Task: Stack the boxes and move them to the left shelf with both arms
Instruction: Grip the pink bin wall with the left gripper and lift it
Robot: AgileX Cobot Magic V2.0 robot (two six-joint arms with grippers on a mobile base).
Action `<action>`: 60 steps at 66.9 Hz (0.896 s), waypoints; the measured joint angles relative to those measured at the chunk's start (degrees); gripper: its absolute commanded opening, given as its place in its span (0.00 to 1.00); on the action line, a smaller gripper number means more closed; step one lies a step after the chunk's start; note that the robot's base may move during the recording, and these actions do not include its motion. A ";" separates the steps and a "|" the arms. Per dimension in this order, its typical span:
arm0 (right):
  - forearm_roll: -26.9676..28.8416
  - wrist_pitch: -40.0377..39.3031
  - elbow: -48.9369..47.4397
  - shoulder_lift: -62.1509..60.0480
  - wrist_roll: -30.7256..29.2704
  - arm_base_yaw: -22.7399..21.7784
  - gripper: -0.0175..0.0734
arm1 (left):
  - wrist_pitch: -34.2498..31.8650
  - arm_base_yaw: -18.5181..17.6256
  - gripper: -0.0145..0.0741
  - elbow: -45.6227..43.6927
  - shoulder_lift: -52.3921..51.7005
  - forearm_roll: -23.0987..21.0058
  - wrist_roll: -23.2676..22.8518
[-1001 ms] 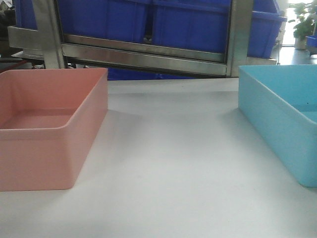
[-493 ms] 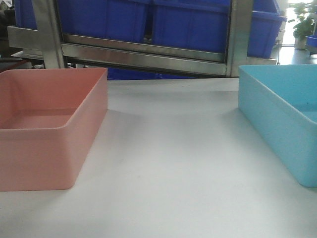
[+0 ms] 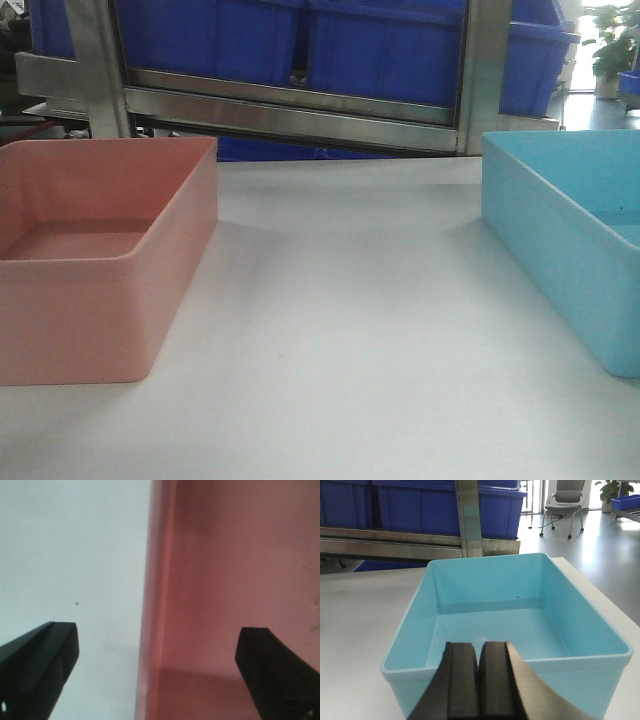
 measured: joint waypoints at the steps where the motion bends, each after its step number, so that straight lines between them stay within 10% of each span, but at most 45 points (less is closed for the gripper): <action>1: 0.00 0.00 0.00 0.00 0.00 0.00 0.25 | -0.11 0.00 0.76 0.00 0.26 0.00 0.00; 14: 0.00 0.00 0.00 0.00 0.00 0.00 0.25 | -0.22 0.00 0.61 0.00 2.42 0.00 0.22; 31: 0.00 0.00 0.00 0.00 0.00 0.00 0.25 | 0.25 0.00 0.15 -0.46 2.51 0.00 0.22; 60: 0.00 0.00 0.00 0.00 0.00 0.00 0.25 | 2.61 0.00 0.16 -0.53 -0.42 -3.43 0.22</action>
